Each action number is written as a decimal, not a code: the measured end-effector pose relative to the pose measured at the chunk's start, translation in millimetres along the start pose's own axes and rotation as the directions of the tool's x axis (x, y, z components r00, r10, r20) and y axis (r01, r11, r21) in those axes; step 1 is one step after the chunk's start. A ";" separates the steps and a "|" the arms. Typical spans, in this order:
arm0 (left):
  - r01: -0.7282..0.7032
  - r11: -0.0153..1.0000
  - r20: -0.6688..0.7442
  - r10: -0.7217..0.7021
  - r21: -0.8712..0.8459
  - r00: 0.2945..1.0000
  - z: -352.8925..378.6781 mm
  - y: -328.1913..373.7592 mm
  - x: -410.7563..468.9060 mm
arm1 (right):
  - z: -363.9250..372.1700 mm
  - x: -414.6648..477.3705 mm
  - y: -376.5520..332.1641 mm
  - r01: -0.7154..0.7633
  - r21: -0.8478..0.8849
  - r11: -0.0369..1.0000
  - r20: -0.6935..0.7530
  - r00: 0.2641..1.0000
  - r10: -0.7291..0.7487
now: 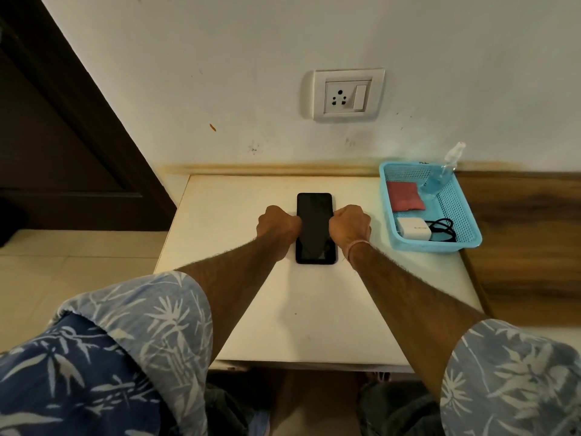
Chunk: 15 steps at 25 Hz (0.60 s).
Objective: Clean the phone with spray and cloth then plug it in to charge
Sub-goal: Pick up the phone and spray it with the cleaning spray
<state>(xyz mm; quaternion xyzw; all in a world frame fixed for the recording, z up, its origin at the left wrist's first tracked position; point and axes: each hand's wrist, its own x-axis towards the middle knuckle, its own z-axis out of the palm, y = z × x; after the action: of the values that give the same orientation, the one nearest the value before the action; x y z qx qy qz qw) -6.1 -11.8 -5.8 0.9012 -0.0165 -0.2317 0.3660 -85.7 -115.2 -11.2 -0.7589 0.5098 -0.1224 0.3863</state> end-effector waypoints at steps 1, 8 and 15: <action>0.030 0.998 0.009 -0.030 -0.050 1.000 0.7 0.1 -1.8 | -0.4 -1.3 -0.6 -0.003 0.035 0.999 0.000 1.000 0.003; 0.161 0.891 0.098 -0.131 -0.424 0.986 -9.5 0.7 -14.7 | -13.2 -16.0 -10.6 0.042 0.235 0.971 -0.021 0.999 -0.038; 0.155 0.638 0.231 0.037 -0.755 0.972 -46.1 16.3 -50.2 | -53.1 -39.5 -43.1 0.204 0.358 0.911 -0.092 0.979 -0.183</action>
<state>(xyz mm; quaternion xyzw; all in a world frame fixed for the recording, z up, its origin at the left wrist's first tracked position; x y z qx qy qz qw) -28.9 16.2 54.3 0.6281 0.0717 -0.3289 0.7016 -104.9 -97.6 63.4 -0.7168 0.4108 -0.2740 0.4923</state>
